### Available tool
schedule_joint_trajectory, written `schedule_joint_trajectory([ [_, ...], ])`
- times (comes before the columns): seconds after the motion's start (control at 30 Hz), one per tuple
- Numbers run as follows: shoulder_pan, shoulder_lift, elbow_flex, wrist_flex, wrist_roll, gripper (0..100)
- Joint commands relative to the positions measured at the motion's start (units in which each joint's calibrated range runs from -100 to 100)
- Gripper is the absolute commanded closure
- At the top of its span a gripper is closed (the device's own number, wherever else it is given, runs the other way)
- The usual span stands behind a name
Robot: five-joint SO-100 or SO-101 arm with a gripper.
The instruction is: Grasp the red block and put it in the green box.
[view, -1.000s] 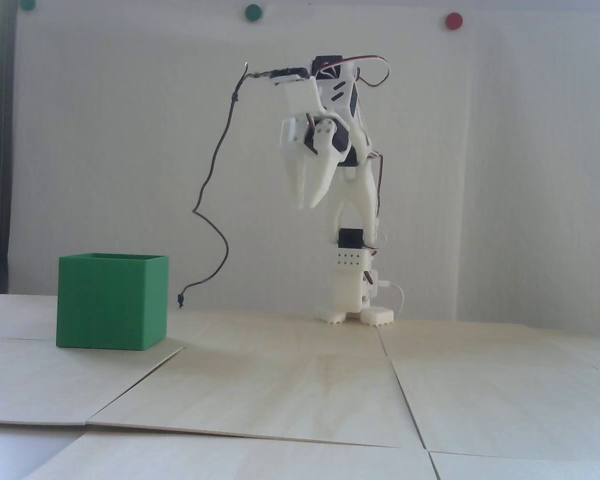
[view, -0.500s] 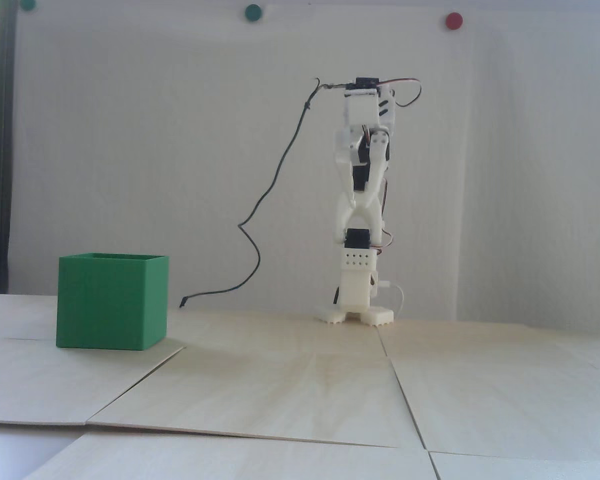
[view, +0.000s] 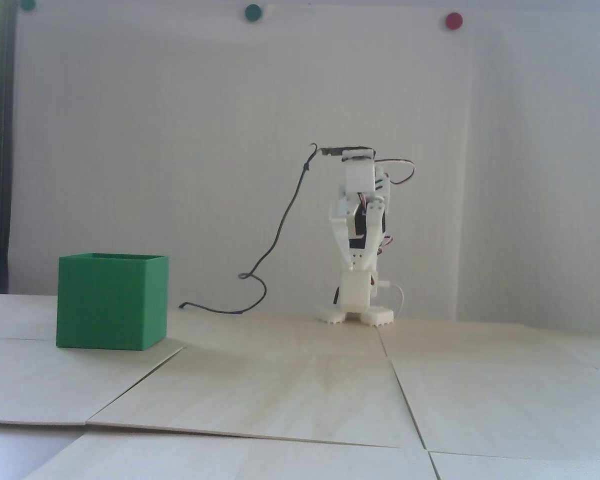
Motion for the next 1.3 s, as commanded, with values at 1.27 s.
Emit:
schedule_joint_trajectory([
  [1.27,-0.64,-12.08,24.9,21.66,2.24,98],
])
